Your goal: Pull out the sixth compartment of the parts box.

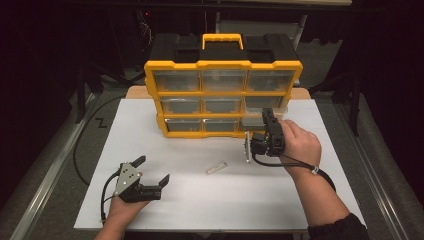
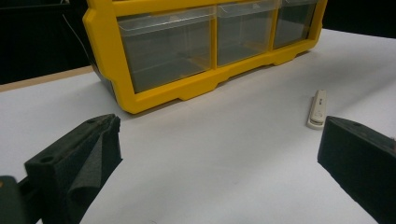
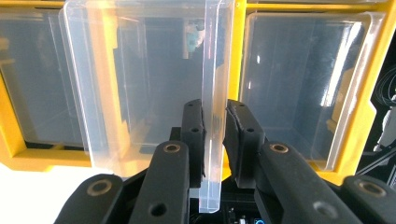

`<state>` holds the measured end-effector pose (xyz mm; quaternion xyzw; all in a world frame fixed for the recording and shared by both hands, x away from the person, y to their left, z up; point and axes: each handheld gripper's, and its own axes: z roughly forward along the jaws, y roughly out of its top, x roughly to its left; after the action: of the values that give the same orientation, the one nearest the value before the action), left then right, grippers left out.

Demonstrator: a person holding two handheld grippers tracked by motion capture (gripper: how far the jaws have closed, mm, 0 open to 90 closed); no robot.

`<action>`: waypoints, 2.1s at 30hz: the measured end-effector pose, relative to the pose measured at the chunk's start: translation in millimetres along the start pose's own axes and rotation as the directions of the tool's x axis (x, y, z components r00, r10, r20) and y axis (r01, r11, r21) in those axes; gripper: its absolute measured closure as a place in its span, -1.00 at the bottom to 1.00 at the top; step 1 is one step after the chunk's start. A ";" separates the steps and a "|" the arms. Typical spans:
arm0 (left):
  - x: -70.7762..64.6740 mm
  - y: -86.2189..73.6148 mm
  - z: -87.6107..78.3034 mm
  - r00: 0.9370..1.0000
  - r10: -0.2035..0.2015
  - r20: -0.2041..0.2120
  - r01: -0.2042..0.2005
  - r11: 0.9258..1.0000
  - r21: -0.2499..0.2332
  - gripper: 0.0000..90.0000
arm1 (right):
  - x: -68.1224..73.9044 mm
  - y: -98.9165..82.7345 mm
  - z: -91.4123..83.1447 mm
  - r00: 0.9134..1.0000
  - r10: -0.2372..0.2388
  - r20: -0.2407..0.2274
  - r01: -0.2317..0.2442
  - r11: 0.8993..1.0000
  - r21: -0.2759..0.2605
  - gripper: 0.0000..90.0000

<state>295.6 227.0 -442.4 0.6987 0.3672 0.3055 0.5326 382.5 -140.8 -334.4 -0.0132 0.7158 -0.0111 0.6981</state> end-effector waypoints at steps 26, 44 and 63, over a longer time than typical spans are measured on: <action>0.1 -0.2 0.2 1.000 0.002 0.004 -0.002 1.000 0.004 -0.99 | -1.7 -3.3 -23.2 1.000 -0.022 -0.001 0.022 1.000 -0.017 0.79; -0.2 -0.3 0.1 1.000 0.005 0.006 -0.005 1.000 0.006 -0.99 | 6.6 -4.5 -29.5 1.000 -0.008 0.016 0.009 1.000 -0.027 0.78; -0.2 -0.6 0.4 1.000 0.008 0.008 -0.008 1.000 0.011 -0.99 | 6.2 -2.8 -27.5 1.000 -0.006 0.017 0.006 1.000 -0.024 0.77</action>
<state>295.7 226.7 -443.1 0.7042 0.3638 0.3029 0.5291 354.9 -143.8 -339.8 -0.0240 0.7097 -0.0044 0.7040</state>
